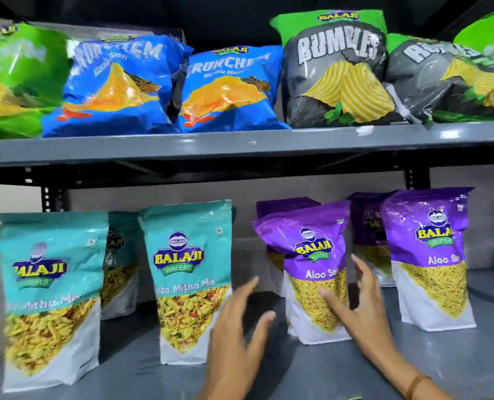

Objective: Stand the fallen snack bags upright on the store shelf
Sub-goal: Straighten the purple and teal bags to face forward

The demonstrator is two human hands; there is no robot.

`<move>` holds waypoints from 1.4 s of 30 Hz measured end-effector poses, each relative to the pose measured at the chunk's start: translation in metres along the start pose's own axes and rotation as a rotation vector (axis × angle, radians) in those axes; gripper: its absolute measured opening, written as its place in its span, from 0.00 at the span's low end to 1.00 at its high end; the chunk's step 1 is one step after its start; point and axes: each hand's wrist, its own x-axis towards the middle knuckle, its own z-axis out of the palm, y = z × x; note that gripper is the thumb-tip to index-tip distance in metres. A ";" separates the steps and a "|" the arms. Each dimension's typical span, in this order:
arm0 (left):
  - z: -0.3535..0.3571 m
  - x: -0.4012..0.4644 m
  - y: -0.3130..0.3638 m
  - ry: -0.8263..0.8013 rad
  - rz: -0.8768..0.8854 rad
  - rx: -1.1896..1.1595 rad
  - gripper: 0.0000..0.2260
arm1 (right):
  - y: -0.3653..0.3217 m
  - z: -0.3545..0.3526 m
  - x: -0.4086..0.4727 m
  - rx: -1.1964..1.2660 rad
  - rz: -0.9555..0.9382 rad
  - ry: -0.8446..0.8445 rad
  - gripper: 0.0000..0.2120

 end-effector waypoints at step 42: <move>-0.249 -0.011 -0.124 0.601 -0.247 0.186 0.30 | -0.167 0.180 -0.106 0.005 -0.501 -0.254 0.25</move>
